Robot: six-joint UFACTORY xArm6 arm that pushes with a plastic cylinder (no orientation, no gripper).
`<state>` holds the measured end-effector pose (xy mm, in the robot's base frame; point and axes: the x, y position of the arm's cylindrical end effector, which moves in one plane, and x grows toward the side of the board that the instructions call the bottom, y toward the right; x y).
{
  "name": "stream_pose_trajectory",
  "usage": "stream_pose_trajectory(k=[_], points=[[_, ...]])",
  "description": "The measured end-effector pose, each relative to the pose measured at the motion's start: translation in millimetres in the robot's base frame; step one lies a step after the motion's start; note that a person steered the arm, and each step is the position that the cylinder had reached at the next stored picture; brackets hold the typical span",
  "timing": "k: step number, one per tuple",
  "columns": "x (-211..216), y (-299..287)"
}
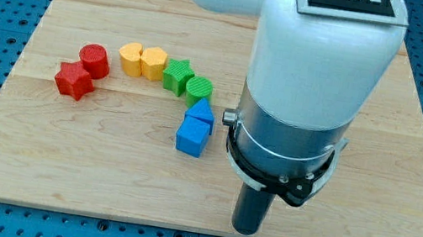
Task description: Nudge the blue triangle left a bit
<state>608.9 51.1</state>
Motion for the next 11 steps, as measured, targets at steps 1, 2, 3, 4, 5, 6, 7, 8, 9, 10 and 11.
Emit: stream_pose_trajectory(k=[1,2,3,4,5,6,7,8,9,10,11], points=[[0,0],[-13,0],[-52,0],[-89,8],[-156,16],[-161,-20],[-206,-21],[-195,-42],[-143,-32],[-136,-56],[-151,-67]])
